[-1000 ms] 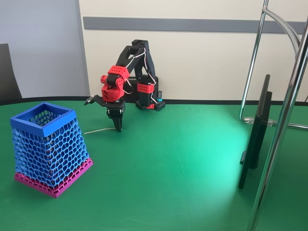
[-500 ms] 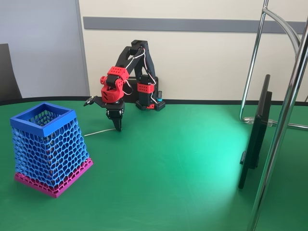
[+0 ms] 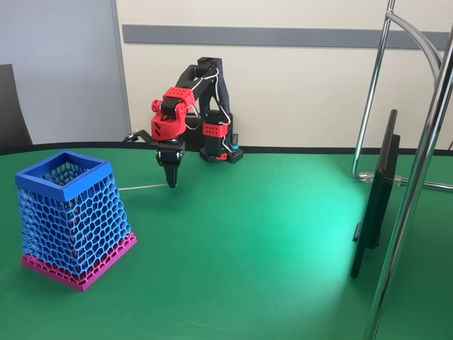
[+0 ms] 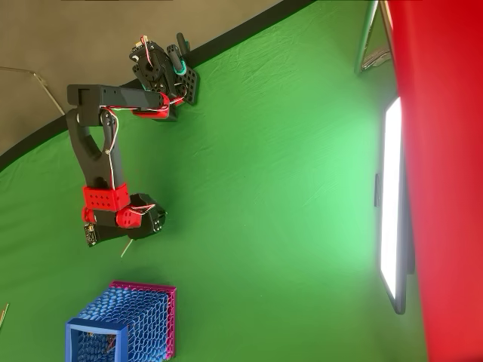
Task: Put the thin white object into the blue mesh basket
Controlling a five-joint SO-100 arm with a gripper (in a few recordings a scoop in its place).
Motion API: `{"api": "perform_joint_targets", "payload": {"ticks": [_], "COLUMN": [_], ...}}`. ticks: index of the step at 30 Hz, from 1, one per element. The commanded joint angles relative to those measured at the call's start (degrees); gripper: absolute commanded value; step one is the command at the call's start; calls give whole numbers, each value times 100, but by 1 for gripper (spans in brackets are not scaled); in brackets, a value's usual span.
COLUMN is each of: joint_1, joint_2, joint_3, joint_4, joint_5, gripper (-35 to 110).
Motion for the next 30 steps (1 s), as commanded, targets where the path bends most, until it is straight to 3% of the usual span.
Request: {"api": "perform_joint_targets", "payload": {"ticks": [1, 10, 16, 30], "joint_1": [-185, -536, -580, 457], "joint_2": [475, 1195, 1459, 501], "joint_3": [-475, -1406, -1942, -3568], "joint_4": [18, 9, -519, -2153], "joint_5": [132, 290, 352, 809], "gripper": [6, 6, 6, 6]}}
